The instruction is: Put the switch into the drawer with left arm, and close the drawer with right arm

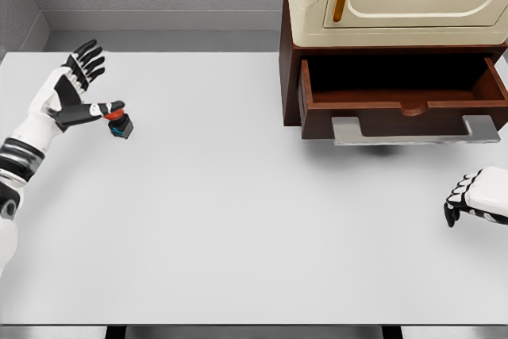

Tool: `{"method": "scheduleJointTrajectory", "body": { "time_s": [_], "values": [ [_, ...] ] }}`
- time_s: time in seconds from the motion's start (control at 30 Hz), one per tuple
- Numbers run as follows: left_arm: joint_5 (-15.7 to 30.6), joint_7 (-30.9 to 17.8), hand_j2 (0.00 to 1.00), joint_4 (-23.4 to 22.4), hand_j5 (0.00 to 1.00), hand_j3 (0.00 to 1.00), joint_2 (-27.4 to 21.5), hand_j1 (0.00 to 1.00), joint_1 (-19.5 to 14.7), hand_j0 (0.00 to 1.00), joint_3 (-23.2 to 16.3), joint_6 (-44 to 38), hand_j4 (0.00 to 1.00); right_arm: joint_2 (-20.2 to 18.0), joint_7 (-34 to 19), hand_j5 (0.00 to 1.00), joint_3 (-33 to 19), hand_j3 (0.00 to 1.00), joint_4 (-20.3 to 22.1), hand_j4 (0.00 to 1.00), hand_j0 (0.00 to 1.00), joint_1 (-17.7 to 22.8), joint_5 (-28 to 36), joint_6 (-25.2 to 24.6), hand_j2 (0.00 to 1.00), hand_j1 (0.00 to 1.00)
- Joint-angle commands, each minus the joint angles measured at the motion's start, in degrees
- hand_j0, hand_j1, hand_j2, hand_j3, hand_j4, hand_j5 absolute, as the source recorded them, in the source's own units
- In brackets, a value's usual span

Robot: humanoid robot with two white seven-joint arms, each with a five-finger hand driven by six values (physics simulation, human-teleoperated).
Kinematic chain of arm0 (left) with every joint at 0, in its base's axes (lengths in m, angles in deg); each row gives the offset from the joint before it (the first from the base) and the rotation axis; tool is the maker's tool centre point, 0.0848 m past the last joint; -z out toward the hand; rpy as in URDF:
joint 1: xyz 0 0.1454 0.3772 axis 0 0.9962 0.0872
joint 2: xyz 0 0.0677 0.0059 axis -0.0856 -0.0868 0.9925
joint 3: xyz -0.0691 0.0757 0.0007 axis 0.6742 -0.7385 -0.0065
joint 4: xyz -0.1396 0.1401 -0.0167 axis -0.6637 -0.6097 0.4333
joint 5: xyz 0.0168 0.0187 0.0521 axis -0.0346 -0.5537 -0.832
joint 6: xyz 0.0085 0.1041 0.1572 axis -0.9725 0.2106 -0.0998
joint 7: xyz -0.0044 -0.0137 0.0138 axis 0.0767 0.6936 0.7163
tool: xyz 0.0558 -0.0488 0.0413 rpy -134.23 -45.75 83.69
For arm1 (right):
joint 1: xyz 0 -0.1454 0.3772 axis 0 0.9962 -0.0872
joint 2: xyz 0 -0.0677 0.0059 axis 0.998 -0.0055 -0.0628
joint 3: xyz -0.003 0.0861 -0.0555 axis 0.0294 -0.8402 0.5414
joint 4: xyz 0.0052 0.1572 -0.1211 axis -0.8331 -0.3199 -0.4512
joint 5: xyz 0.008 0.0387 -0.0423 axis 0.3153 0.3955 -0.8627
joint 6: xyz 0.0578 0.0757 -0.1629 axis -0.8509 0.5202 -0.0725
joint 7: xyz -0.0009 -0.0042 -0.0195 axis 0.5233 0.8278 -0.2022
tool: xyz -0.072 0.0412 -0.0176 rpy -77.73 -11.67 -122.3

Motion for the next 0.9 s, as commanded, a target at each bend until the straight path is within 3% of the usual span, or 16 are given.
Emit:
{"method": "scheduleJointTrajectory", "body": {
  "time_s": [0.0,0.23,0.87],
  "values": [
    [-5.45,0.02,1.00,-0.72,1.00,1.00,2.00,1.00,0.00,1.00,2.72,4.10,1.00,-0.14,0.03,0.38,-0.10,0.38,0.01,0.38,0.38,0.00,0.42,-0.06,0.38,0.38],
    [-18.11,0.28,1.00,-3.80,1.00,1.00,3.66,1.00,0.53,1.00,2.46,4.80,1.00,-0.14,0.12,0.38,-0.01,0.38,0.01,0.38,0.38,0.00,0.50,-0.06,0.38,0.38],
    [-21.45,0.54,1.00,-14.17,1.00,1.00,5.51,1.00,-2.46,1.00,2.28,4.18,1.00,-0.22,0.12,0.38,-0.01,0.38,0.01,0.38,0.38,0.09,0.59,-0.06,0.38,0.38]
  ]
}}
